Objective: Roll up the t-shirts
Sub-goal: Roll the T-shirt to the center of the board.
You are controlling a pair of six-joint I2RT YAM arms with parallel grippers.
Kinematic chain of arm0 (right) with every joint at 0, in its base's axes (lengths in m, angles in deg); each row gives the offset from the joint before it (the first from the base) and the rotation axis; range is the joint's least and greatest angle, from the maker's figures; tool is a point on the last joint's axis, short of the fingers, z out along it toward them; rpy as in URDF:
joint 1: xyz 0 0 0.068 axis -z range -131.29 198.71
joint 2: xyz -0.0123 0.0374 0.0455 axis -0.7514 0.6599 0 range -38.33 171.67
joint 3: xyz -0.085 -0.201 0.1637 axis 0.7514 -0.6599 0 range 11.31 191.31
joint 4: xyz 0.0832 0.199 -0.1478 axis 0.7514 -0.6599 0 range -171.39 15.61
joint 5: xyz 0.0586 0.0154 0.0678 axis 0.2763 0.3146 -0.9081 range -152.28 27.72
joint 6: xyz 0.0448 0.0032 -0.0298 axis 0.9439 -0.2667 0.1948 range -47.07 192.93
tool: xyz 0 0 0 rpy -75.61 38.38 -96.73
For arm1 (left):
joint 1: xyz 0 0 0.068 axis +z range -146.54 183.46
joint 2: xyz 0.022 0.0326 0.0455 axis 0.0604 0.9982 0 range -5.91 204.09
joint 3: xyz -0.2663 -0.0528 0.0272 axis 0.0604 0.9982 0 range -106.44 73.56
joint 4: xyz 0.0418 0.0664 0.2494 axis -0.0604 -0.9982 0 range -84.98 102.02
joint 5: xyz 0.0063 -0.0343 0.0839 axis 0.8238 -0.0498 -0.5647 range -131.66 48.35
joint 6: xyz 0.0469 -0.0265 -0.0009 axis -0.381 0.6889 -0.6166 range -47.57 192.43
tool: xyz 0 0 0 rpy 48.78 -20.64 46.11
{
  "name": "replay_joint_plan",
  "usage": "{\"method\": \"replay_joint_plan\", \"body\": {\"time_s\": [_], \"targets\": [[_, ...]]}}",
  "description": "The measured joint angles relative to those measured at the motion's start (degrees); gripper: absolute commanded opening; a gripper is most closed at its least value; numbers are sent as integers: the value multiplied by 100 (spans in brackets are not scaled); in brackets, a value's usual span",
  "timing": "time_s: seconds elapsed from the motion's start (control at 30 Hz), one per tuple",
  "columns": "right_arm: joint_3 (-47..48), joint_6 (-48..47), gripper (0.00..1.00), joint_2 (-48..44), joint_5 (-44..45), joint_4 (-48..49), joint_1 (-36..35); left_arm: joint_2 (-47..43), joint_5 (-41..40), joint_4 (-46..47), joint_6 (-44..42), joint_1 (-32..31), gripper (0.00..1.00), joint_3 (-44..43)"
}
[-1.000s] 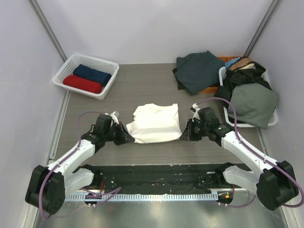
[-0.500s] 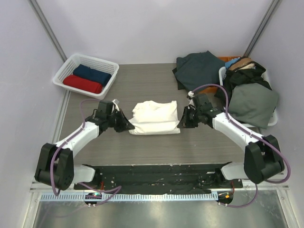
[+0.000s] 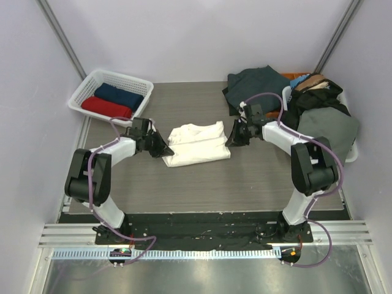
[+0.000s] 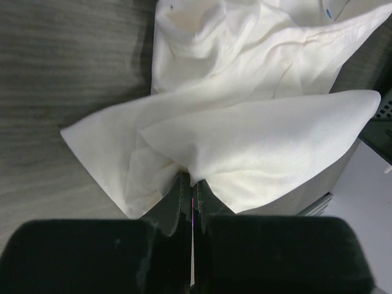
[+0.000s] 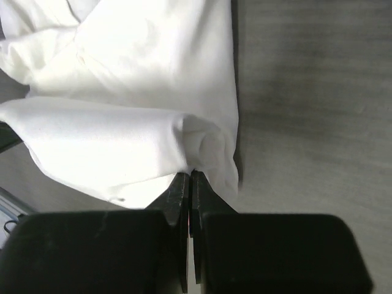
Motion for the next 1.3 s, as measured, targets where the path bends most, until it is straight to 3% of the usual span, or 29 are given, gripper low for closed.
{"method": "replay_joint_plan", "body": {"time_s": [0.27,0.6,0.8,0.97,1.13,1.3], "targets": [[695,-2,1,890,-24,247,114,826,-44,205,-101,59,0,-496],[140,190,1,1073,-57,944,125,1062,7,372,-275,61,0,-680],[-935,396,1,374,46,1589,46,894,-50,879,-286,-44,0,-302],[-1740,474,1,-437,219,1506,-177,518,-190,1189,-299,-240,0,205],[-2492,573,1,-1530,295,1191,-350,-96,-302,1032,-354,-363,1,767],[-2616,614,2,-2194,345,931,-365,-273,-431,632,-472,-407,4,739]]}}
